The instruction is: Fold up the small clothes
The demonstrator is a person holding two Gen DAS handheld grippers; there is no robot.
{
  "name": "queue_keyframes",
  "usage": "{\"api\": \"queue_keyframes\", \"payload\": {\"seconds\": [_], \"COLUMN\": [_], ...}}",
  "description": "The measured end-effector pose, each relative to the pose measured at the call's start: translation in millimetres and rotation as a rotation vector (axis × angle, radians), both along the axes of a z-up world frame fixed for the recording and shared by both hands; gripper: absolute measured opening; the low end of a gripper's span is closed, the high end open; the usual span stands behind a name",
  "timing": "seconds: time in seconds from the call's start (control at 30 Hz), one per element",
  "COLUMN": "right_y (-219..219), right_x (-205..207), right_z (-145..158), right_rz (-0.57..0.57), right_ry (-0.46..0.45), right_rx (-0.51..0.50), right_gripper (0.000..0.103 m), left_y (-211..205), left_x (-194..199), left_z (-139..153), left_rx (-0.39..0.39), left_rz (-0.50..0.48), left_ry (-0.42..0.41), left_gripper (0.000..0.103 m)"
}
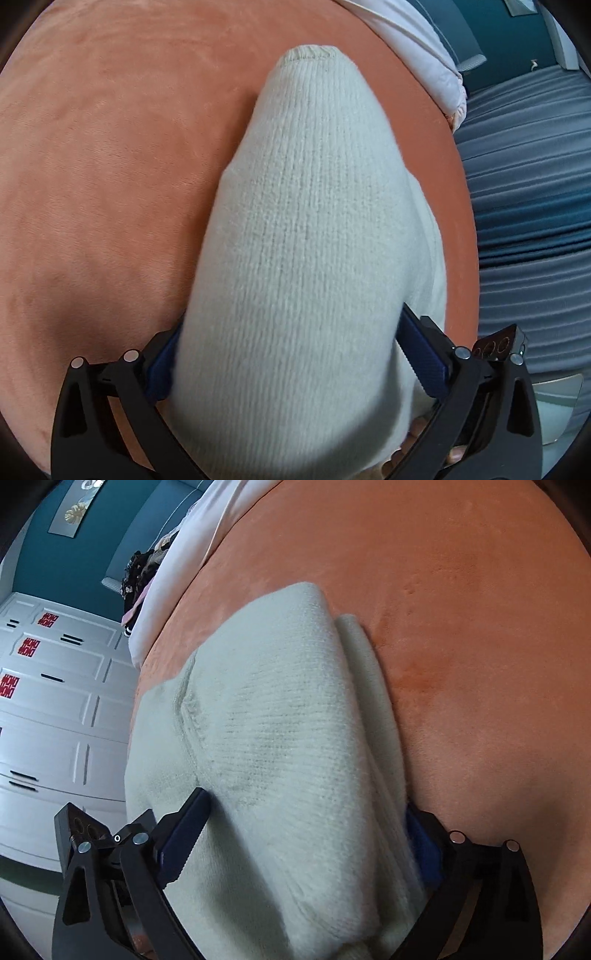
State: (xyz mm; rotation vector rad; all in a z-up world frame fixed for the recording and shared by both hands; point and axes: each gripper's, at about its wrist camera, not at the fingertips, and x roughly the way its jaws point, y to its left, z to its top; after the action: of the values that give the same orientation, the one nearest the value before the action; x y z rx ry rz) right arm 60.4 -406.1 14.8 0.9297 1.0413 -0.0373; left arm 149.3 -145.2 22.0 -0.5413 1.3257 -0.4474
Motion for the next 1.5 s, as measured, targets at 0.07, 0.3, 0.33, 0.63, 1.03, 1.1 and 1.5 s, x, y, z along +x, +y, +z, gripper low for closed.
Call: {"api": "queue_keyframes", "payload": {"seconds": [0.07,0.3,0.33,0.63,1.03,1.1,1.5], "right_y": [4.1,11.3,15.0,16.0,42.5,53.9,116.5], "right_x": [4.6,-22.7,-33.3,-157.2,-168.1,-156.4,-27.5], "right_z": [2.6,50.5,60.1,107.3,246.4,276.4,224.9], "right_rz": [0.001,-0.014,-0.014,-0.122,-0.091,-0.064,0.083], "right_ry": [0.005,-0.09,-0.099,-0.091,-0.464,-0.56,-0.583], "right_rx": [-0.029,-0.083,-0.106,-0.201,-0.32,-0.331,-0.223], "right_gripper": [0.09,0.035,0.035,0.035,0.035,0.035,0.064], "left_y": [-3.3,-11.1,-12.8,-36.8,24.4,46.4,161.0], "left_x": [0.0,-30.2,-39.0,-116.5,-114.4,-109.6,-25.6], "left_z": [4.5,49.4,55.5,70.5,223.4,258.3,232.2], "left_rx": [0.021,0.059,0.049,-0.024,-0.174,-0.189,0.044], "left_rz": [-0.004,-0.096,-0.118,-0.285,-0.228,-0.2,-0.032], "left_ry": [-0.009,-0.109,-0.108,-0.074,-0.45,-0.538,-0.599], "left_gripper": [0.094,0.064,0.063,0.062,0.062,0.062,0.078]}}
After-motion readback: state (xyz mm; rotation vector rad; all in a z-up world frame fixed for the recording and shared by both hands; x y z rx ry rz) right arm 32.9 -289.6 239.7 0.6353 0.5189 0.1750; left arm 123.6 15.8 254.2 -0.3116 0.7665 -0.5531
